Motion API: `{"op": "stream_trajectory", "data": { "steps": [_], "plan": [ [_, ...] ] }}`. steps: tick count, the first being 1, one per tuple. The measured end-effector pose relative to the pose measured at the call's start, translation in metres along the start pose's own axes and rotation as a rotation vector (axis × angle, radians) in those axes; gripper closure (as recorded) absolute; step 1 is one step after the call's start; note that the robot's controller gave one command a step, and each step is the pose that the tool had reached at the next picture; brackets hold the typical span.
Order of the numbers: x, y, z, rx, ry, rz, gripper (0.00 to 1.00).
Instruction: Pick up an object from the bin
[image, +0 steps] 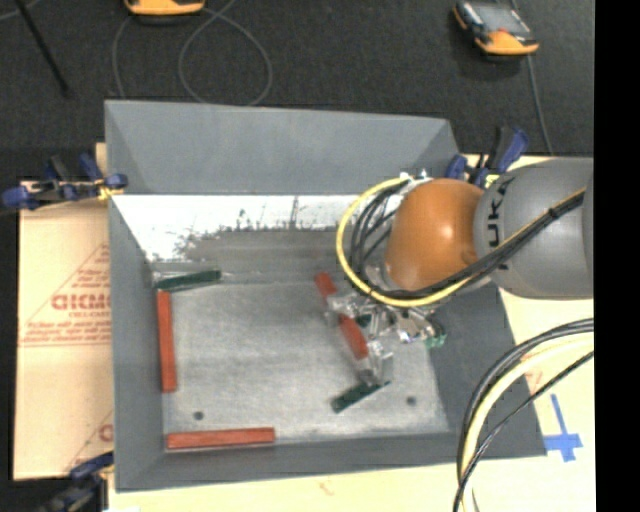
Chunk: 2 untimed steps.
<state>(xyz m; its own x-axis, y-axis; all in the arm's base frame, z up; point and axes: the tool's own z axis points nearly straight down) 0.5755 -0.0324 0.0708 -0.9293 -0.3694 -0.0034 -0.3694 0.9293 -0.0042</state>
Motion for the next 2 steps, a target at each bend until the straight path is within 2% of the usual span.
{"op": "stream_trajectory", "data": {
  "steps": [1,2],
  "plan": [
    [-0.048,-0.048,0.003,-0.023,0.04,-0.026,0.0],
    [-0.014,-0.03,0.0,-0.006,0.001,-0.044,0.0]
  ]
}}
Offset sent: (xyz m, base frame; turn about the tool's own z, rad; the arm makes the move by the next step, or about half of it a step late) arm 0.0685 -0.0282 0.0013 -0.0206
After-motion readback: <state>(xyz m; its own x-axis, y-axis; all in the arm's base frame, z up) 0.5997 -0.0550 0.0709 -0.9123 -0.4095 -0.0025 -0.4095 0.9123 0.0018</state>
